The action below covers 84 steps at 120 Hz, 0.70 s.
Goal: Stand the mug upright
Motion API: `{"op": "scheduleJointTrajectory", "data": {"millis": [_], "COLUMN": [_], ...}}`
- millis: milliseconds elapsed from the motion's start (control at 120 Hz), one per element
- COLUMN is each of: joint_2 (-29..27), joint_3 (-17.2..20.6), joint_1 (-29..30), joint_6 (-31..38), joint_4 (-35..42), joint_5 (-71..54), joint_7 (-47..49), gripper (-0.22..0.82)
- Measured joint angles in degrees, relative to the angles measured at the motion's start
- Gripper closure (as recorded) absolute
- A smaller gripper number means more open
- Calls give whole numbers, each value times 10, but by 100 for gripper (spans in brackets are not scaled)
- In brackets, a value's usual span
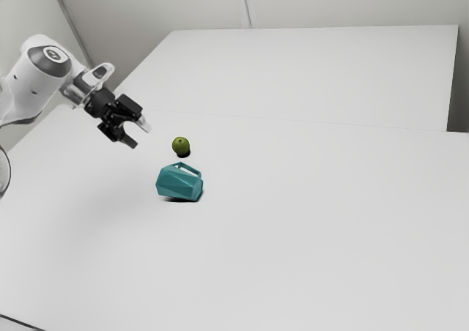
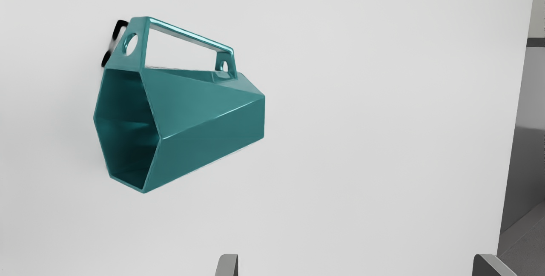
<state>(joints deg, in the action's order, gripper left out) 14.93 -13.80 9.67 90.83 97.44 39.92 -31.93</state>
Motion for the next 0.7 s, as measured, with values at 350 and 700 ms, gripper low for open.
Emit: {"op": "scheduleJointTrajectory", "data": {"millis": [350,700], "joint_2": [65,94], "joint_3": [0,17], "joint_1": [22,26], "joint_6": [49,69], "joint_4": [32,64], "joint_5": [62,139], "joint_7": [-102,-166], "gripper": [0,0]}}
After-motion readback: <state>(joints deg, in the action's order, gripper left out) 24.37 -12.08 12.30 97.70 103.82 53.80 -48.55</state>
